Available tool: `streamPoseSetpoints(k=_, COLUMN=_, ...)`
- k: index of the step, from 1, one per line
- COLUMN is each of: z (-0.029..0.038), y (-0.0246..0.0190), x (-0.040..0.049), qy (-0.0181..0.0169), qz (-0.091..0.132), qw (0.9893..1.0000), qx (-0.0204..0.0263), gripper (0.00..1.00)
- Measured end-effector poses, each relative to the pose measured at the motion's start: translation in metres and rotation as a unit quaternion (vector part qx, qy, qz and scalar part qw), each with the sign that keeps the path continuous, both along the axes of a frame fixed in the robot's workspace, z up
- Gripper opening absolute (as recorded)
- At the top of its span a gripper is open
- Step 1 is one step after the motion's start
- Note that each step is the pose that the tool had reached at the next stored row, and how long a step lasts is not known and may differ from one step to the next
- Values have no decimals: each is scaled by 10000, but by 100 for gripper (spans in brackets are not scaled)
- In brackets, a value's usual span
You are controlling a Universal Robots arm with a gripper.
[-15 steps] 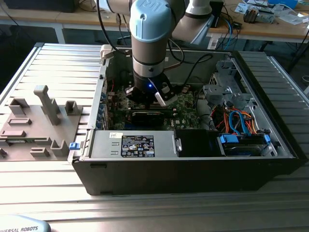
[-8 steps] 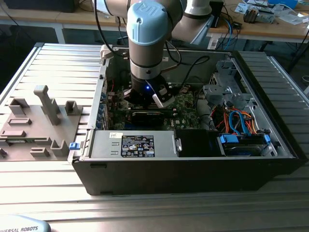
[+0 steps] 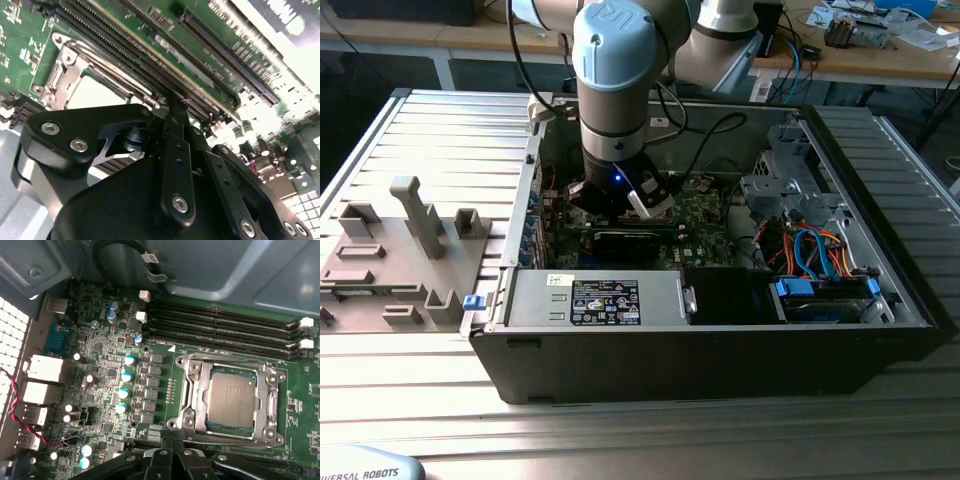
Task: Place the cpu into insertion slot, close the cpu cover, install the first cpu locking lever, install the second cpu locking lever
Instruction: 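Install the second cpu locking lever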
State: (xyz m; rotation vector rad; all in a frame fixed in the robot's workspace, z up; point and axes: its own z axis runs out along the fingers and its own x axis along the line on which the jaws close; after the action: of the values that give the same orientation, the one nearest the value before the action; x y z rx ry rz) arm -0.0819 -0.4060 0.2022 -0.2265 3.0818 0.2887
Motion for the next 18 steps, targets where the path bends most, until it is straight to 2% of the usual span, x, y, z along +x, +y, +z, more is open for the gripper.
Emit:
streamPoseSetpoints(k=6, z=-20, y=69, x=-7, qy=-2, qz=45, qw=10000, qx=3, gripper=11)
streamPoseSetpoints(k=14, z=-28, y=86, x=-8, qy=-1, qz=95, qw=10000, qx=23, gripper=11)
streamPoseSetpoints(k=16, z=-10, y=88, x=-7, qy=0, qz=103, qw=9999, qx=21, gripper=11)
streamPoseSetpoints(k=18, z=51, y=87, x=2, qy=0, qz=105, qw=9999, qx=13, gripper=11)
